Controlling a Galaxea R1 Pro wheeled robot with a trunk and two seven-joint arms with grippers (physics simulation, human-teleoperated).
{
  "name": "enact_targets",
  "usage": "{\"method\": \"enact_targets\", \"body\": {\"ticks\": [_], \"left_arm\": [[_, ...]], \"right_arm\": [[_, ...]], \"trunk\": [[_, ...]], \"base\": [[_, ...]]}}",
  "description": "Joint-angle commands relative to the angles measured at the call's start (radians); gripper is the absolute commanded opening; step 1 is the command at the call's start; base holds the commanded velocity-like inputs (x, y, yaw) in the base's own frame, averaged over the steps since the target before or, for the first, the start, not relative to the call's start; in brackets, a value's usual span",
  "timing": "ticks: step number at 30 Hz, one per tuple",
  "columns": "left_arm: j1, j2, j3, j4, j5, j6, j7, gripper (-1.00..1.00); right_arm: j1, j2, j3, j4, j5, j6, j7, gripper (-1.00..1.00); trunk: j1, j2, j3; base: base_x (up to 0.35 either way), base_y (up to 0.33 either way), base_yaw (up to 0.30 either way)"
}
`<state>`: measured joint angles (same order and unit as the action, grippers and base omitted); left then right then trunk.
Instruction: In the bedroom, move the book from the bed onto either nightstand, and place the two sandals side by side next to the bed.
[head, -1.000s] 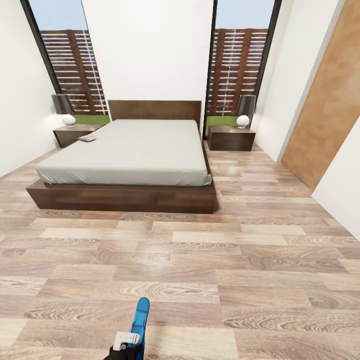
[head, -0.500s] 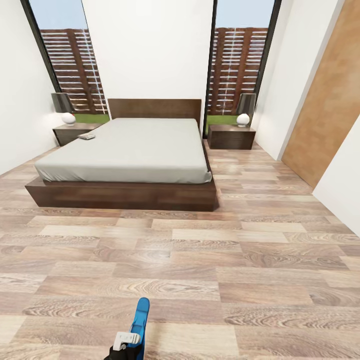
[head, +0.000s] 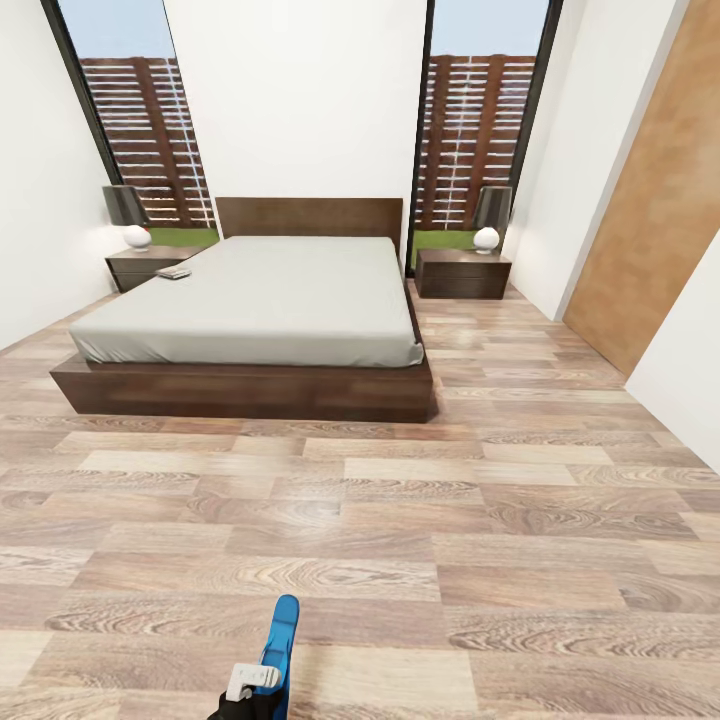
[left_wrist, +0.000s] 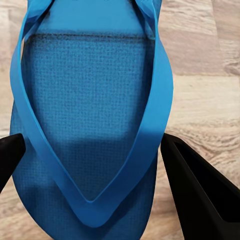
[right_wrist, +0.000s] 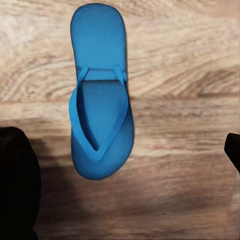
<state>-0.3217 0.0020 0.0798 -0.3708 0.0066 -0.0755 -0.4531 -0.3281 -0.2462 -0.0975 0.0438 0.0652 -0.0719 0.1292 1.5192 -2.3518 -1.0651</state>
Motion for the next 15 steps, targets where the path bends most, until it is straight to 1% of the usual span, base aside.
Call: {"method": "enact_targets", "body": {"ticks": [1,4,6,7,8,12,13,15], "left_arm": [[-0.001,0.0,0.006,0.001,0.001,-0.001,-0.007,-1.0],[-0.001,0.0,0.006,0.001,0.001,0.0,-0.007,-1.0],[-0.001,0.0,0.007,0.001,0.001,0.0,-0.007,-1.0],[-0.001,0.0,0.006,0.001,0.001,0.0,-0.008,-1.0],[-0.001,0.0,0.007,0.001,0.001,0.0,-0.008,-1.0],[-0.001,0.0,0.007,0.001,0.001,0.0,-0.008,-1.0],[0.0,0.0,0.007,0.001,0.002,0.0,-0.008,-1.0],[-0.001,0.0,0.007,0.0,0.002,0.0,-0.007,-1.0]], "right_arm": [[-0.002,-0.001,-0.008,0.011,0.007,-0.008,0.003,1.0],[-0.002,-0.006,-0.009,0.022,0.006,-0.009,0.003,1.0],[-0.002,-0.024,-0.01,0.024,0.005,-0.009,0.003,1.0],[-0.002,-0.043,-0.01,0.024,0.005,-0.008,0.004,1.0],[-0.002,-0.048,-0.01,0.024,0.005,-0.008,0.004,1.0],[-0.002,-0.059,-0.01,0.024,0.005,-0.008,0.004,1.0],[-0.002,-0.068,-0.01,0.024,0.005,-0.008,0.004,1.0],[-0.002,-0.071,-0.01,0.024,0.005,-0.008,0.004,1.0]], "trunk": [[0.0,0.0,-0.001],[0.0,0.0,-0.001],[0.0,0.0,-0.001],[0.0,0.0,-0.001],[0.0,0.0,-0.001],[0.0,0.0,-0.001],[0.004,-0.007,-0.004],[0.011,-0.021,-0.01]], "base": [[0.0,0.0,0.0],[0.0,0.0,0.0],[0.0,0.0,0.0],[0.0,0.0,0.0],[0.0,0.0,0.0],[0.0,0.0,0.0],[0.0,0.0,0.0],[0.0,0.0,0.0]]}}
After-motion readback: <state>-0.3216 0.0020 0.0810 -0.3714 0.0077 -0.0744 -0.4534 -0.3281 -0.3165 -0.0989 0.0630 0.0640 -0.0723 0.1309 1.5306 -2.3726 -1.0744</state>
